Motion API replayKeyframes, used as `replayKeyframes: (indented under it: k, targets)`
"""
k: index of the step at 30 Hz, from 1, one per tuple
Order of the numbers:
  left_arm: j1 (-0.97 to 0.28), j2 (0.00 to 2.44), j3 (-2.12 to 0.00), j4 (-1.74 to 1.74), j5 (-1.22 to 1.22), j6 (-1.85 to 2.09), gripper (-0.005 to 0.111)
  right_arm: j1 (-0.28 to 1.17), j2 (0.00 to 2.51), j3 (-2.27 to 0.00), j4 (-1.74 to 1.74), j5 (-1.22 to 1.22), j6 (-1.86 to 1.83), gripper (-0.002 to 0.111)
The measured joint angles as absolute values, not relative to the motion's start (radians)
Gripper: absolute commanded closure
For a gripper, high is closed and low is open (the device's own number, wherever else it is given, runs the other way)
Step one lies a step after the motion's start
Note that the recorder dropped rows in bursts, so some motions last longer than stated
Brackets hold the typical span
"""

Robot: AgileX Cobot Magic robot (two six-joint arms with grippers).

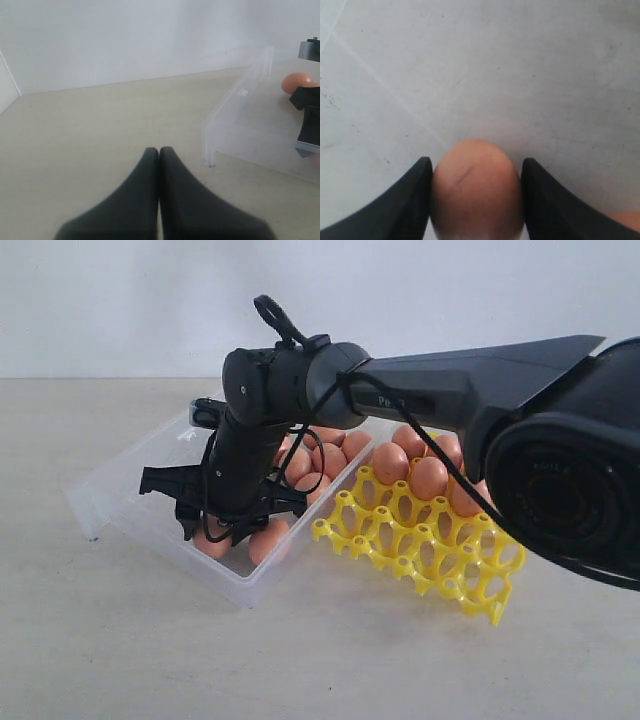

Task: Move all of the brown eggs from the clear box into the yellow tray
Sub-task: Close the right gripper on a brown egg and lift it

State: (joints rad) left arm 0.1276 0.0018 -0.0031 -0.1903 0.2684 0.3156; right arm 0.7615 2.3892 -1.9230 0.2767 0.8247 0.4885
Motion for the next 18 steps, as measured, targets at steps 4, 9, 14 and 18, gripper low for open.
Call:
replayKeyframes:
  k: [4, 9, 14, 18]
  targets:
    - [0.128, 0.002, -0.003, -0.190, 0.268, 0.316, 0.111, 0.762, 2.391, -1.923, 0.277, 0.774, 0.489, 0.108]
    - [0.128, 0.002, -0.003, -0.190, 0.268, 0.316, 0.111, 0.762, 2.391, -1.921, 0.260, 0.708, 0.490, 0.108]
    - [0.128, 0.002, -0.003, -0.190, 0.268, 0.316, 0.111, 0.770, 2.360, -1.913, 0.168, 0.663, 0.490, 0.108]
    - [0.128, 0.002, -0.003, -0.190, 0.268, 0.316, 0.111, 0.800, 2.311, -1.913, 0.028, 0.658, 0.535, 0.108]
